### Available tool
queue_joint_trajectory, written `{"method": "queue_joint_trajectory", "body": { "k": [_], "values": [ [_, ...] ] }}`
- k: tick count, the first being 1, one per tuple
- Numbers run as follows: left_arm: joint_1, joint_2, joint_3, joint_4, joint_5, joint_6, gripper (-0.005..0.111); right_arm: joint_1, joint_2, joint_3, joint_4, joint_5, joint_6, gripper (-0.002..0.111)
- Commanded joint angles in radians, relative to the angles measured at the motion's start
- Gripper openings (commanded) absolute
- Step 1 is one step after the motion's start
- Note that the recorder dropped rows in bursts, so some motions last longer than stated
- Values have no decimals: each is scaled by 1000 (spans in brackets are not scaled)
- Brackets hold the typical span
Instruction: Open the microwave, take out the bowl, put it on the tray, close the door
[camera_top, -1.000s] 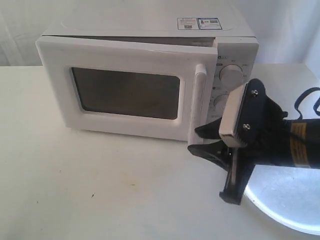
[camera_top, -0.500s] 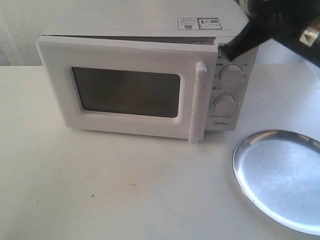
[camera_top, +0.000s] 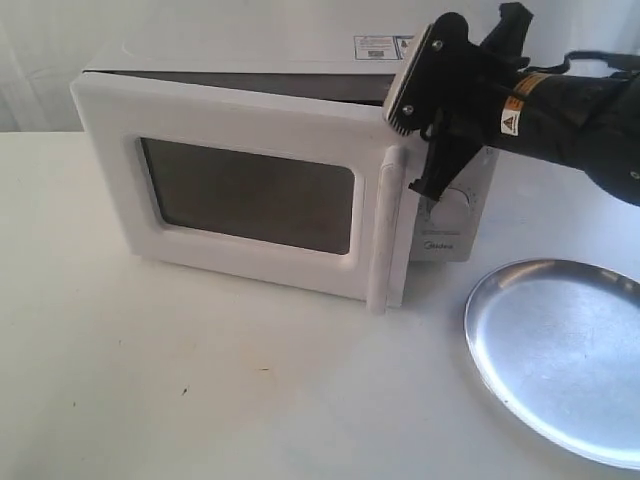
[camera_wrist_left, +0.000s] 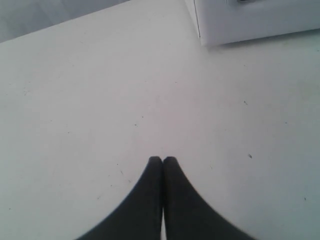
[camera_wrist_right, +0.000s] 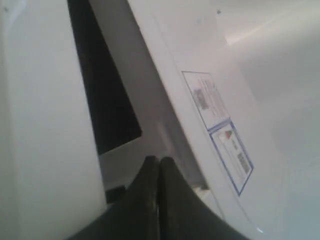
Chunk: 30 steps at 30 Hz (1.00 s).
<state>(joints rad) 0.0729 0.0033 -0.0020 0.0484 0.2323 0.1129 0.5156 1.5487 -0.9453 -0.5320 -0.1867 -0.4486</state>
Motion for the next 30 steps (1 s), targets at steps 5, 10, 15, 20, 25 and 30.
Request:
{"method": "queue_joint_trajectory", "body": {
  "k": [5,10,15,20,25,30],
  "values": [
    [-4,-3,2,-4,-1,-4,0,208,16,51,-41,195,3,0],
    [-4,-3,2,-4,-1,-4,0,384,-16,51,-43,202,3,0],
    [-4,-3,2,-4,-1,-4,0,553,-72,51,-45,201,3,0],
    [-4,-3,2,-4,-1,-4,0,654,-128,49,-48,227,-2,0],
    [-4,-3,2,-4,-1,-4,0,658,-151,48,-48,198,-2,0],
    [-4,-3,2,-4,0,-4,0,620,-110,46,-48,42,-43,2]
  ]
}}
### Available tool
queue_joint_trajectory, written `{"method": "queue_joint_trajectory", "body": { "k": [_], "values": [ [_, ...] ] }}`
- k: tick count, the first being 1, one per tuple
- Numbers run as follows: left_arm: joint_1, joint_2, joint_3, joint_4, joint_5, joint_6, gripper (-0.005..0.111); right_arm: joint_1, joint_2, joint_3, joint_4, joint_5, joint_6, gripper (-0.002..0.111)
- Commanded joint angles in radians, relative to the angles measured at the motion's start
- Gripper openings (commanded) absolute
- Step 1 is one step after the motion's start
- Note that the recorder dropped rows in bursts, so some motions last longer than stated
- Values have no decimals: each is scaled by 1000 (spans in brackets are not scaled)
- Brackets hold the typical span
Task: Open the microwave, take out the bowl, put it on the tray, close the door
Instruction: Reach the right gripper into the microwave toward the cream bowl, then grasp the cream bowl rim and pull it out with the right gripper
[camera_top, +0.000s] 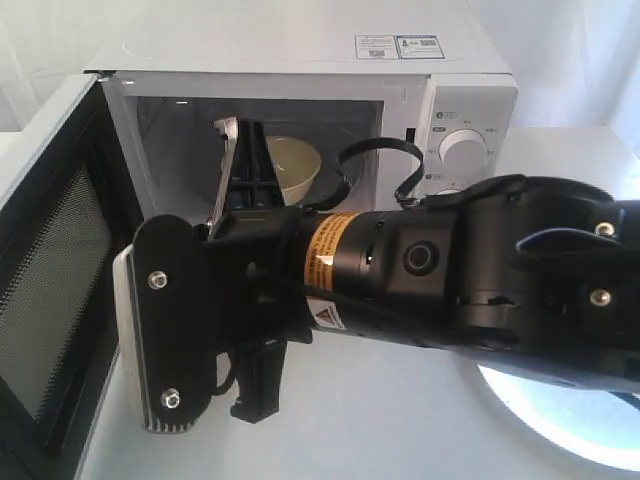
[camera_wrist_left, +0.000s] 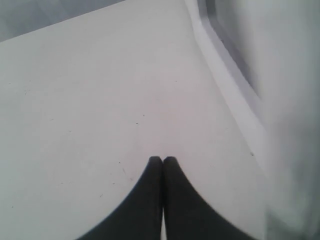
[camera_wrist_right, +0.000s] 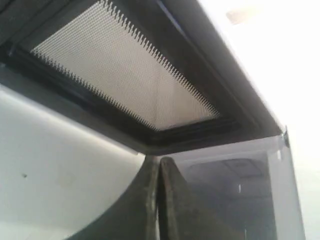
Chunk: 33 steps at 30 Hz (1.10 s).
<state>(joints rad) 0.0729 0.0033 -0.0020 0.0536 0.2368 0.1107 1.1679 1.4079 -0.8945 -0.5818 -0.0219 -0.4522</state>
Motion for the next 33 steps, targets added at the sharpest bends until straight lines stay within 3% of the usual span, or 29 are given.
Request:
{"method": "queue_joint_trajectory", "body": {
  "k": [1,9,15,17,21,25,33],
  "values": [
    [-4,-3,2,-9,-5,-2,0,-52,48,-7,2,-164,-54,4],
    [-4,-3,2,-9,-5,-2,0,-256,244,-88,298,-320,-61,30],
    [-4,-3,2,-9,-5,-2,0,-360,354,-94,684,-678,149,66],
    [-4,-3,2,-9,-5,-2,0,-383,388,-99,641,-655,189,66],
    [-4,-3,2,-9,-5,-2,0,-401,482,-136,524,-575,187,54],
    [-4,-3,2,-9,-5,-2,0,-401,584,-202,499,-577,187,52],
    [-4,-3,2,-9,-5,-2,0,-401,748,-392,502,-564,193,69]
  ]
}}
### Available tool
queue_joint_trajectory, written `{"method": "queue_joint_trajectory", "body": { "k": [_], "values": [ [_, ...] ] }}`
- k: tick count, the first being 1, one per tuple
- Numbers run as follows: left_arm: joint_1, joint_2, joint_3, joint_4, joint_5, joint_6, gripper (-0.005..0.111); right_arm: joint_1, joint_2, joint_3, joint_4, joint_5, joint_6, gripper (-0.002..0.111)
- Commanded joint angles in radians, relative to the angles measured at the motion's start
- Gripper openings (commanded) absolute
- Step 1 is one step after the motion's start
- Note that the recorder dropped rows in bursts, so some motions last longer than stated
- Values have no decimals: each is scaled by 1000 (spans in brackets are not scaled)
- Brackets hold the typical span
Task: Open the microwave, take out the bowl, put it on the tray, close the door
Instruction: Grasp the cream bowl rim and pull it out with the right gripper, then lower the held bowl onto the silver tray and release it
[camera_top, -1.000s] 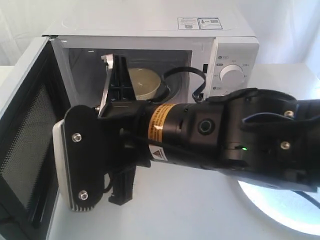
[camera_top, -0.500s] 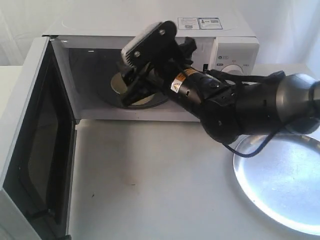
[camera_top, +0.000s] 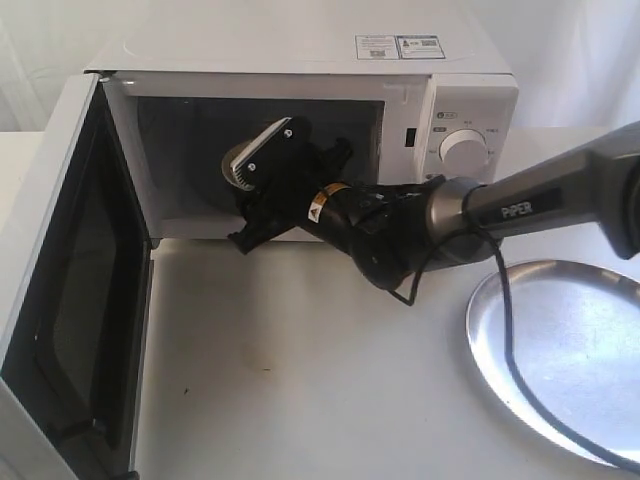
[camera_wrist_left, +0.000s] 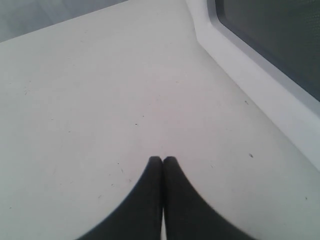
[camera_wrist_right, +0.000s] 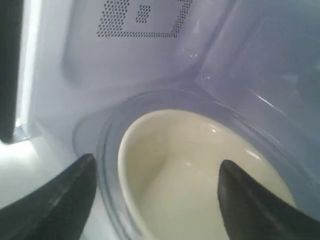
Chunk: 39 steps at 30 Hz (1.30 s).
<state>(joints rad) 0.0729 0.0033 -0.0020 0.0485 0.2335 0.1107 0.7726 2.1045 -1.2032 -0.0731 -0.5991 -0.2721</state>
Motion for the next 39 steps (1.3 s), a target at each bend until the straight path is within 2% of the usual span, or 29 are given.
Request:
{"method": "queue_joint_trajectory", "body": {
  "k": [1,4,6,8,11,12,14,16,17,18,19,20,21,24,25,30,32,36,39],
  "values": [
    [-4,-3,2,-4,-2,-2,0,-3,58,-104,-11,45,15,68],
    [-4,-3,2,-4,-2,-2,0,-2,87,-157,-8,116,15,64],
    [-4,-3,2,-4,-2,-2,0,-2,98,-184,-8,172,9,55],
    [-4,-3,2,-4,-2,-2,0,-2,104,-196,-10,215,7,39],
    [-4,-3,2,-4,-2,-2,0,-2,102,-196,-10,244,7,4],
    [-4,-3,2,-4,-2,-2,0,-1,92,-196,-10,244,19,0],
    [-4,-3,2,-4,-2,-2,0,12,54,-190,-12,239,108,0],
    [-4,-3,2,-4,-2,-2,0,49,-25,-178,-86,329,127,0],
    [-4,-3,2,-4,-2,-2,0,82,-95,-166,-111,507,127,0],
    [-4,-3,2,-4,-2,-2,0,97,-124,-165,-111,611,120,0],
    [-4,-3,2,-4,-2,-2,0,132,-190,-152,-111,889,76,0],
    [-4,-3,2,-4,-2,-2,0,144,-220,-142,-111,1027,43,0],
    [-4,-3,2,-4,-2,-2,0,162,-271,-112,-108,1260,4,0],
    [-4,-3,2,-4,-2,-2,0,164,-371,20,-133,1544,41,0],
    [-4,-3,2,-4,-2,-2,0,164,-399,58,-178,1559,92,0],
    [-4,-3,2,-4,-2,-2,0,163,-519,303,-668,1526,627,0],
    [-4,-3,2,-4,-2,-2,0,162,-514,359,-745,1482,796,0],
    [-4,-3,2,-4,-2,-2,0,143,-491,424,-811,1386,901,0],
    [-4,-3,2,-4,-2,-2,0,135,-450,449,-928,1383,1032,0]
  ]
}}
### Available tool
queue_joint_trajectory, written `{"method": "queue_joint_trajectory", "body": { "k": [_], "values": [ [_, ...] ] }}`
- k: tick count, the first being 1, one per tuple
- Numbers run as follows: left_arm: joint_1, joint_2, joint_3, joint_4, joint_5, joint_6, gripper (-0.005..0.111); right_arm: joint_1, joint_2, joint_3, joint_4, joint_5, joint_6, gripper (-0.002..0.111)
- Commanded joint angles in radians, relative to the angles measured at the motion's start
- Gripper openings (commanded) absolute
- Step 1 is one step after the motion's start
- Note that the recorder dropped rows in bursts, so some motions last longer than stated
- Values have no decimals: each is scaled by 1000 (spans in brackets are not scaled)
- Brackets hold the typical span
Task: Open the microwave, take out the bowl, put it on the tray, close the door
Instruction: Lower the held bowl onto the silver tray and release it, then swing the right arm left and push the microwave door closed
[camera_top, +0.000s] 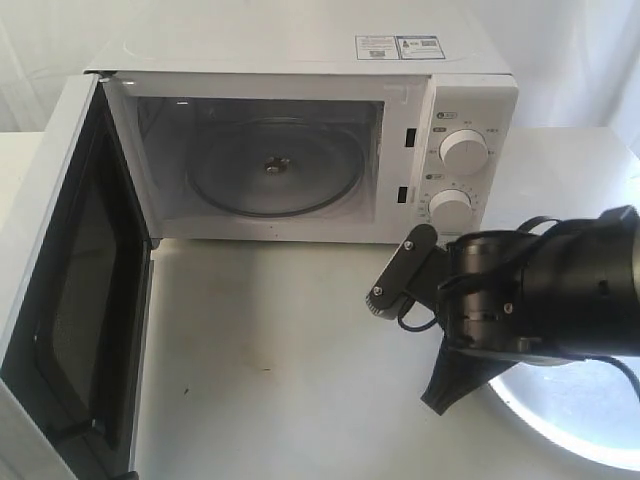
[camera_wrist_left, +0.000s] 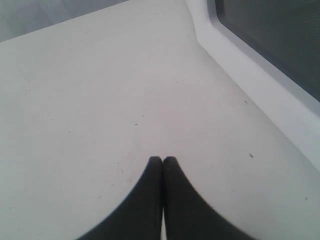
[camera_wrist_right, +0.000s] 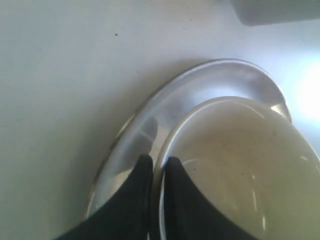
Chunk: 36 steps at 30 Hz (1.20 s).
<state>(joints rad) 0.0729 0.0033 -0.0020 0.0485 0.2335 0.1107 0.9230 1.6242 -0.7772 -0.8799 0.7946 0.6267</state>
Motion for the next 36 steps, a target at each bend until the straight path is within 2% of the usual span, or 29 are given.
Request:
{"method": "queue_joint_trajectory", "body": {
  "k": [1,2,4,6,7,9,13,15,16,18,19,20,23,25,30,36],
  "values": [
    [-4,-3,2,-4,-2,-2,0,-16,37,23,-152,-11,160,2],
    [-4,-3,2,-4,-2,-2,0,-16,39,21,-154,-18,167,5],
    [-4,-3,2,-4,-2,-2,0,-16,39,21,-202,-34,214,21],
    [-4,-3,2,-4,-2,-2,0,-16,39,21,-264,-28,278,48],
    [-4,-3,2,-4,-2,-2,0,-16,39,20,-271,-26,278,50],
    [-4,-3,2,-4,-2,-2,0,-16,32,20,-292,-29,278,41],
    [-4,-3,2,-4,-2,-2,0,20,-23,-13,-326,-84,369,4],
    [-4,-3,2,-4,-2,-2,0,69,-90,-31,-340,-428,392,0],
    [-4,-3,2,-4,-2,-2,0,90,-112,-48,-434,-800,354,0],
    [-4,-3,2,-4,-2,-2,0,112,-113,-105,-499,-1085,311,0],
    [-4,-3,2,-4,-2,-2,0,131,-106,-152,-480,-1142,281,0],
    [-4,-3,2,-4,-2,-2,0,150,-102,-194,-443,-1133,259,0],
    [-4,-3,2,-4,-2,-2,0,206,-78,-375,-243,-939,145,0],
    [-4,-3,2,-4,-2,-2,0,223,-42,-493,-146,-910,116,0],
    [-4,-3,2,-4,-2,-2,0,272,95,-688,-133,-1016,143,0],
    [-4,-3,2,-4,-2,-2,0,373,318,-812,-181,-884,129,0]
  ]
}}
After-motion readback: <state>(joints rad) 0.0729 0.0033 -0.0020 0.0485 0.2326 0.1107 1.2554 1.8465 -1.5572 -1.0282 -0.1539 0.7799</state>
